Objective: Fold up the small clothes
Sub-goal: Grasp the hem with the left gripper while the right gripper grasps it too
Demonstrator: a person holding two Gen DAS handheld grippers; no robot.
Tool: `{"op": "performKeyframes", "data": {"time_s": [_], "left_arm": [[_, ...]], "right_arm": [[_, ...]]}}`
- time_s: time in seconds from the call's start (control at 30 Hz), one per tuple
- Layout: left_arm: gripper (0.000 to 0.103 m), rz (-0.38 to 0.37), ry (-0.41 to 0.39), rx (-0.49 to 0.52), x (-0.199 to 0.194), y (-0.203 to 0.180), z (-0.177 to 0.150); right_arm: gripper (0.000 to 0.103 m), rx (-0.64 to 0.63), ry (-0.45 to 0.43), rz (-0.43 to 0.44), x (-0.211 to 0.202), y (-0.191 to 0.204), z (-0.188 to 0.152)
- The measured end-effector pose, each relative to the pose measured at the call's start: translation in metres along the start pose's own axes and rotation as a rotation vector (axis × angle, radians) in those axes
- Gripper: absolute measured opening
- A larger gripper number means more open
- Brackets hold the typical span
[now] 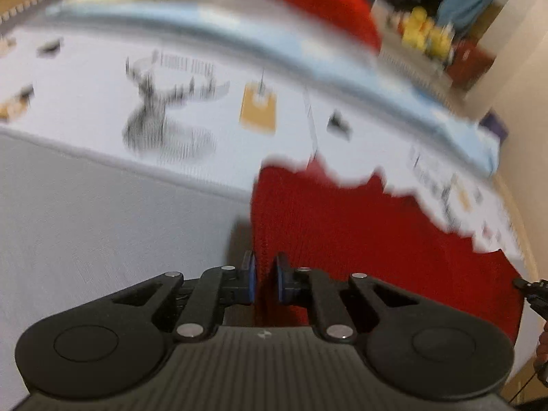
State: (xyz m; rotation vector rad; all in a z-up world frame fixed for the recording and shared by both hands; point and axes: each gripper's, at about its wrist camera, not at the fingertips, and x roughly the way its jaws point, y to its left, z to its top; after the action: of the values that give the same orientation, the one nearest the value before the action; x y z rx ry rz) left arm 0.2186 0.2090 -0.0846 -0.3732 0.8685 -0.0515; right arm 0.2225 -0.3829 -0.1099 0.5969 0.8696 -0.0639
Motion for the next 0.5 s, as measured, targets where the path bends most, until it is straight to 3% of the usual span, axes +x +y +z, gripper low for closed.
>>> {"op": "performKeyframes", "data": {"time_s": [0.07,0.17,0.23,0.3,0.37,0.4,0.47,0.5], "left_arm": [[0.011,0.015,-0.104,0.017,-0.015,-0.006,0.005],[0.011,0.064,-0.24,0.022,-0.026,-0.012,0.014],[0.012,0.073,-0.301,0.009,-0.027,-0.015,0.018],[0.012,0.11,-0.299,0.047,-0.019,-0.023,0.02],[0.013,0.143,-0.202,0.081,0.003,-0.026,0.019],[0.014,0.148,-0.13,0.08,0.016,-0.023,0.019],[0.023,0.178,0.021,0.061,0.04,-0.016,0.016],[0.035,0.207,0.088,0.049,0.048,-0.012,0.013]], "right_arm": [[0.01,-0.034,-0.127,0.055,-0.02,0.011,0.007],[0.01,-0.141,-0.296,0.063,-0.039,0.032,0.009],[0.01,-0.14,-0.35,0.054,-0.038,0.037,0.013],[0.01,-0.128,-0.367,0.048,-0.033,0.038,0.016],[0.01,-0.14,-0.316,0.005,-0.014,0.042,0.019],[0.011,-0.135,-0.244,-0.031,0.004,0.042,0.019],[0.013,-0.124,-0.039,-0.111,0.042,0.038,0.018],[0.015,-0.096,0.097,-0.18,0.064,0.031,0.012]]}}
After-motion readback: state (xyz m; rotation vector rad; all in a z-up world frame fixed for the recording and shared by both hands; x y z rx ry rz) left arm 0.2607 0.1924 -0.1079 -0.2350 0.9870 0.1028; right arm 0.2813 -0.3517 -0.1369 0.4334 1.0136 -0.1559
